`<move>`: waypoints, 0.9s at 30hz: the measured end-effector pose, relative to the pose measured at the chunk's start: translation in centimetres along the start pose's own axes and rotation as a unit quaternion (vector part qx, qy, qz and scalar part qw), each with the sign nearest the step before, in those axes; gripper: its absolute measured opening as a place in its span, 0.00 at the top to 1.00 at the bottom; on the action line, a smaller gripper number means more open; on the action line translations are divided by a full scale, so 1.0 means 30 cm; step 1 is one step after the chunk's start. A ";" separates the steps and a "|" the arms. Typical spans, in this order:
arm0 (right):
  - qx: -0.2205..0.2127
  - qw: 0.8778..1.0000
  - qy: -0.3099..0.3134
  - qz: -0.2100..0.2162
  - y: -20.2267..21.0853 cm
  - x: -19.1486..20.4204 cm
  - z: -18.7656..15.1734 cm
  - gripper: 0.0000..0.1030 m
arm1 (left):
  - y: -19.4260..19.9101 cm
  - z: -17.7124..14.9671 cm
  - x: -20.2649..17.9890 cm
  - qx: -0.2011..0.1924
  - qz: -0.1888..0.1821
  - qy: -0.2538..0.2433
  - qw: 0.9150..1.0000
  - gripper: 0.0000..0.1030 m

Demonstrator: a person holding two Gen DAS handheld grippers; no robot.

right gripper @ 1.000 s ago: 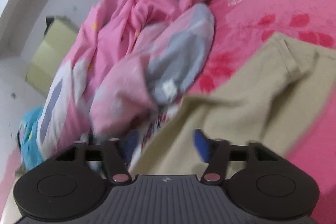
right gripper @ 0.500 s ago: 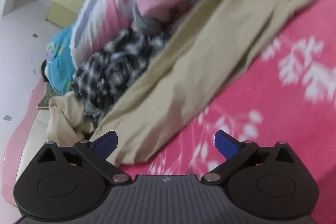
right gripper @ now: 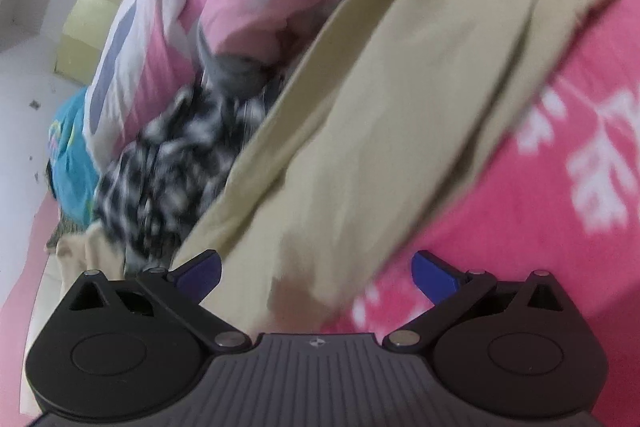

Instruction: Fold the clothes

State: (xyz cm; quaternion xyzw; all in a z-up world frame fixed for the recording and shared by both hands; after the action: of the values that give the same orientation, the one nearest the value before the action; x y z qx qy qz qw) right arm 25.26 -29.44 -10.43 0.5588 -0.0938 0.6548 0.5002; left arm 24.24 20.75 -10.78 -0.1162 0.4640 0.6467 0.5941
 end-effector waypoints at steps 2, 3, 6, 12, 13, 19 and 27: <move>-0.017 1.000 -0.008 0.005 -0.029 -0.021 0.044 0.00 | -0.014 0.008 -0.001 -0.003 0.006 -0.001 1.000 0.36; -0.025 1.000 -0.013 0.007 -0.045 -0.032 0.065 0.00 | -0.021 0.010 -0.001 -0.005 0.010 -0.003 1.000 0.38; -0.042 0.999 -0.022 0.012 -0.090 -0.043 0.116 0.00 | -0.042 0.013 -0.006 -0.013 0.023 -0.012 1.000 0.45; -0.068 0.997 -0.010 0.020 -0.154 -0.041 0.163 0.00 | -0.065 0.018 0.012 -0.025 0.033 -0.007 0.999 0.65; -0.071 0.997 -0.001 0.022 -0.159 -0.038 0.164 0.00 | -0.064 0.017 0.010 -0.027 0.033 -0.011 0.999 0.69; -0.100 0.995 0.030 0.004 -0.113 -0.080 0.154 0.78 | -0.033 0.022 0.006 -0.042 0.016 -0.014 0.999 0.82; -0.121 0.991 0.031 0.040 0.031 -0.043 0.149 0.89 | 0.110 -0.005 -0.023 -0.033 -0.009 -0.017 0.999 0.85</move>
State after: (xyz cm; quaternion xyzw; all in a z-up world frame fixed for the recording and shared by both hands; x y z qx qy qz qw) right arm 27.25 -33.64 -9.51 0.4696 -0.1792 0.6746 0.5406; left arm 21.47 20.64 -8.83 -0.1289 0.4318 0.6579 0.6035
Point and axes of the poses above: each gripper's, at about its wrist camera, not at the fingertips, and y roughly against the way its jaws point, x to its left, z to its top, the point moved 4 cm from there along -y, roughly the way its jaws point, and after that the axes turned 7 degrees about z, right-handed, at the moved point
